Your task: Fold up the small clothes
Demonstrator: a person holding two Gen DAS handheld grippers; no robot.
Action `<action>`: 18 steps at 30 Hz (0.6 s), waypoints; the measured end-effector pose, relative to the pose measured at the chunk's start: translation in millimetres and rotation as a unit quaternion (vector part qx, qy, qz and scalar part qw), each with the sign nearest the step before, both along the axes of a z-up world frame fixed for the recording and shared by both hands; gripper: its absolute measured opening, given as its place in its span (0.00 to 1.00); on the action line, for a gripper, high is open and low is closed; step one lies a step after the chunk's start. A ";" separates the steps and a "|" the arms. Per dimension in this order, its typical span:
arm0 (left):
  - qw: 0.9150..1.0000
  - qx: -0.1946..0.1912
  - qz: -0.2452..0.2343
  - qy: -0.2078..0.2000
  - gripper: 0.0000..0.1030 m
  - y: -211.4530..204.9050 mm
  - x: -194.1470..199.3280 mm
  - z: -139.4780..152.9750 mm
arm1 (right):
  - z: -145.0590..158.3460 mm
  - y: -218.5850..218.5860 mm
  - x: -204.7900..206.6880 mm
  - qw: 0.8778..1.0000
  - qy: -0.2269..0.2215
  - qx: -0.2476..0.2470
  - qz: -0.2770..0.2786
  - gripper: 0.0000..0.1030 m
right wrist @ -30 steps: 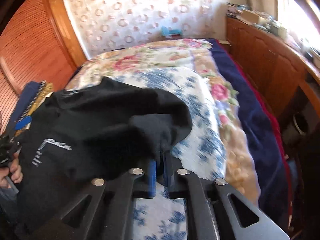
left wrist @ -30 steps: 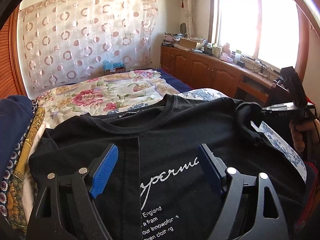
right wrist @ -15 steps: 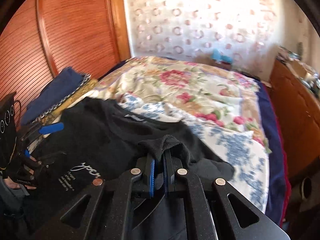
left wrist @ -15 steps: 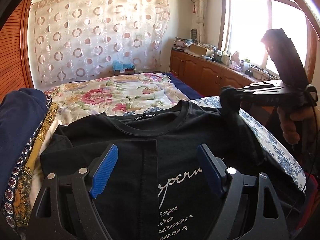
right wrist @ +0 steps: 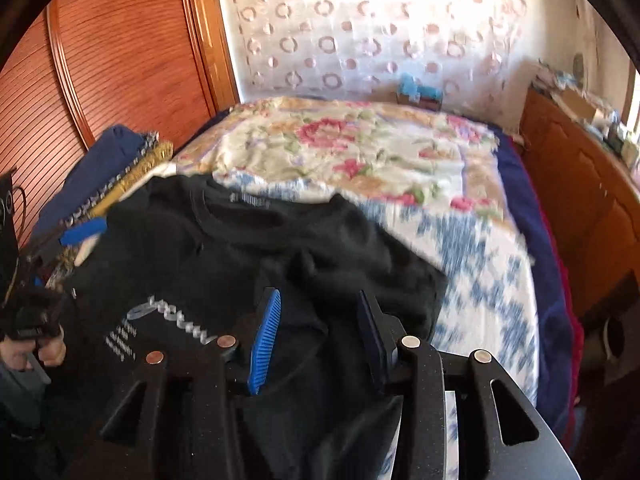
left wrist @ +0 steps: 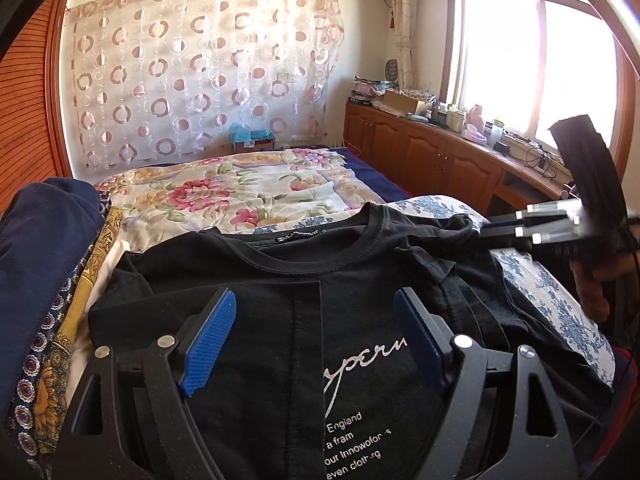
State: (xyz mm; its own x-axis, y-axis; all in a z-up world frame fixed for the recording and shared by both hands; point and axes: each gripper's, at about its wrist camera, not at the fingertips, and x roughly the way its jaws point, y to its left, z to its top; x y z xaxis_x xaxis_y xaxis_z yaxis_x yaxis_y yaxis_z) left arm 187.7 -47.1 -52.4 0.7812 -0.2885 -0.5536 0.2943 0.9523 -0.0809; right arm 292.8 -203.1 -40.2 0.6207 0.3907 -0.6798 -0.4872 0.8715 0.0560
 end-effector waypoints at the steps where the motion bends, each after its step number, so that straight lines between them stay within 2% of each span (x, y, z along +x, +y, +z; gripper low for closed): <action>1: 1.000 0.000 0.000 0.000 0.80 0.5 -0.4 0.1 | -6.7 1.1 -3.1 1.000 0.011 0.005 0.000 0.40; 8: 1.000 -0.002 0.003 -0.002 0.80 2.7 -1.4 1.2 | -32.4 17.4 -18.1 0.999 0.045 0.006 -0.009 0.40; 11: 1.000 -0.002 0.003 -0.002 0.80 3.5 -1.6 1.3 | -37.1 19.8 -17.9 0.998 0.058 0.006 -0.037 0.40; 14: 1.000 -0.004 0.003 -0.003 0.80 4.3 -1.8 1.7 | -37.4 26.9 -19.6 0.997 0.062 0.022 -0.028 0.40; 15: 1.000 -0.005 0.003 -0.004 0.80 5.2 -2.0 1.9 | -38.5 31.3 -19.9 0.997 0.064 0.026 -0.024 0.38; 16: 1.000 -0.006 0.003 -0.004 0.80 5.9 -1.9 2.2 | -38.7 33.5 -19.6 0.997 0.065 0.030 -0.020 0.26; 18: 1.000 -0.007 0.005 -0.005 0.80 6.5 -2.3 2.4 | -39.2 40.1 -17.8 0.997 0.065 0.037 -0.014 0.18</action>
